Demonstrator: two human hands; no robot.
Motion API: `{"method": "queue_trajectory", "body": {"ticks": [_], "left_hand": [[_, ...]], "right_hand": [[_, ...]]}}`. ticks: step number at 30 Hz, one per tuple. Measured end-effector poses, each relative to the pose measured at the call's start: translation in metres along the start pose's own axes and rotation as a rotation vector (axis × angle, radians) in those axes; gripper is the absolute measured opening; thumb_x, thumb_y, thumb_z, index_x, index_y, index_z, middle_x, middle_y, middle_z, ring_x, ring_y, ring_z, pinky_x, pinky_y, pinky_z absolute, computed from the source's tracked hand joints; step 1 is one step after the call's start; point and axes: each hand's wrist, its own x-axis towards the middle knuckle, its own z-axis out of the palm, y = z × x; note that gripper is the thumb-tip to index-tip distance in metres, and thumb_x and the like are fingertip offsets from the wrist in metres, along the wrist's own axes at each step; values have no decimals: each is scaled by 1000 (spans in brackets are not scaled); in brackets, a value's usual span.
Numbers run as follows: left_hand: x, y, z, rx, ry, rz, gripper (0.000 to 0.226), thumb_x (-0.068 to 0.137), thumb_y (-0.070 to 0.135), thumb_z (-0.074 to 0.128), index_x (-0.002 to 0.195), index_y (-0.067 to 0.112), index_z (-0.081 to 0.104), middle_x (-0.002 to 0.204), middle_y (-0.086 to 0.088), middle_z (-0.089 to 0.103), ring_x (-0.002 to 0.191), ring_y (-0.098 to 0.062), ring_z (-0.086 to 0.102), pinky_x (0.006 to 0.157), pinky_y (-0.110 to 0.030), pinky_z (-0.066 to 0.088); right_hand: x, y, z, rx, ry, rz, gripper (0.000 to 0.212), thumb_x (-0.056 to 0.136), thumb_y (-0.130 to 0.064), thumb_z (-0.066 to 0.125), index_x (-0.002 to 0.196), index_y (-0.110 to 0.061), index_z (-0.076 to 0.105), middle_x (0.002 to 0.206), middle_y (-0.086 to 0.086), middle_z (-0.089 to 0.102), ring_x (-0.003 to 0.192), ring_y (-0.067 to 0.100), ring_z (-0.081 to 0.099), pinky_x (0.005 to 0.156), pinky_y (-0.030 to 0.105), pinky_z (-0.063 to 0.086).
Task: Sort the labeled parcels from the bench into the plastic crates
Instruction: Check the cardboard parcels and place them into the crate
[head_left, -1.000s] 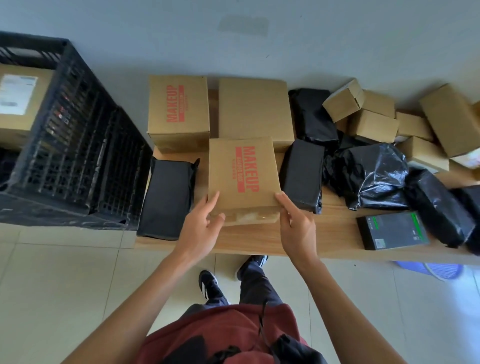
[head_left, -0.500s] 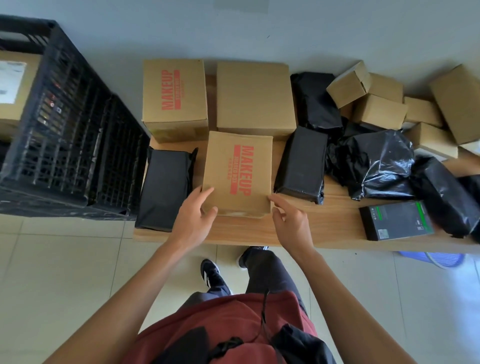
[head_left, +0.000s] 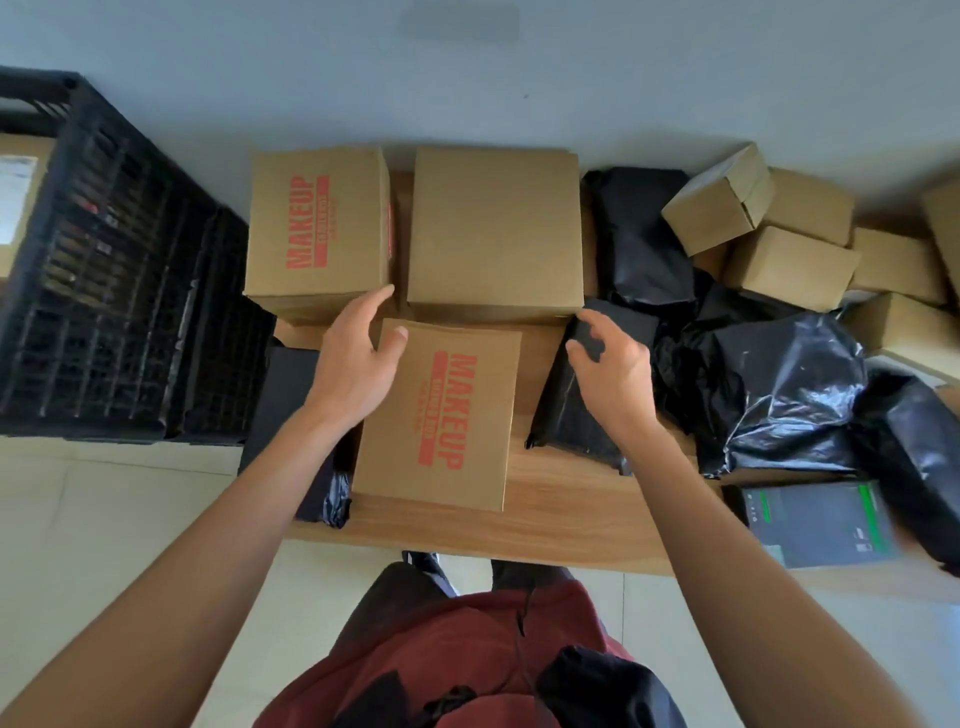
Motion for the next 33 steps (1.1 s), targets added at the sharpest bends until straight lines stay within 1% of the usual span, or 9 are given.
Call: {"method": "queue_trajectory", "body": {"ticks": [4,9,17,20,23,25,28,30,33], "left_hand": [[30,22,9,2,-2,-50,55,107,27,55,159,26,39,160,0,43,149,-16,37,122,-39,33],[71,31,22,-28,-69,-42,58,107,28,54,161,26,34,165,7,36,152,-12,32,126,-44,28],[142,33,34,-14,-98,-140,64,105,26,60,162,21,32,168,1,32,155,-19,28,127,-42,24],[159,32,39,15,-109,-169,67,104,26,61,163,21,29,170,-2,27,157,-21,23,128,-46,22],[173,34,44,17,-122,-191,71,104,22,61,165,18,24,171,-5,24,158,-22,19,129,-41,19],[180,36,46,-14,-130,-208,74,103,20,61,165,19,22,170,-4,27,156,-22,24,125,-33,21],[185,34,47,-77,-128,-234,77,101,16,62,166,21,20,169,-1,29,154,-20,29,115,-24,23],[187,33,48,-84,-120,-238,78,100,15,62,166,21,21,169,-1,29,154,-19,29,115,-23,23],[186,33,47,-74,-116,-240,78,101,18,62,166,23,20,169,0,28,154,-19,28,119,-27,23]], "right_hand": [[47,-3,-5,-36,-59,-14,48,103,-21,63,150,-21,52,131,6,65,115,22,63,87,22,43],[90,-4,-5,-170,-190,-79,62,98,-14,66,156,-18,43,151,5,53,133,26,55,103,37,50],[141,-17,0,-242,-241,24,74,95,-16,66,161,-20,32,158,1,47,140,25,48,110,41,47],[156,-25,7,-234,-247,67,76,96,-17,67,162,-22,28,154,4,50,136,29,51,107,43,49],[167,-29,16,-183,-231,120,79,95,-22,67,163,-26,25,150,5,53,133,26,54,107,43,50],[173,-29,22,-119,-214,153,80,95,-22,66,163,-27,25,143,1,57,124,20,57,100,36,51],[180,-26,27,-24,-186,205,78,96,-18,65,162,-31,27,124,-10,55,101,7,56,78,13,45],[182,-25,27,8,-169,210,76,96,-16,65,161,-31,30,121,-12,55,88,-5,56,60,0,40],[178,-26,28,57,-140,202,76,93,-15,67,160,-29,34,123,-11,61,90,-8,57,60,-6,38]]}}
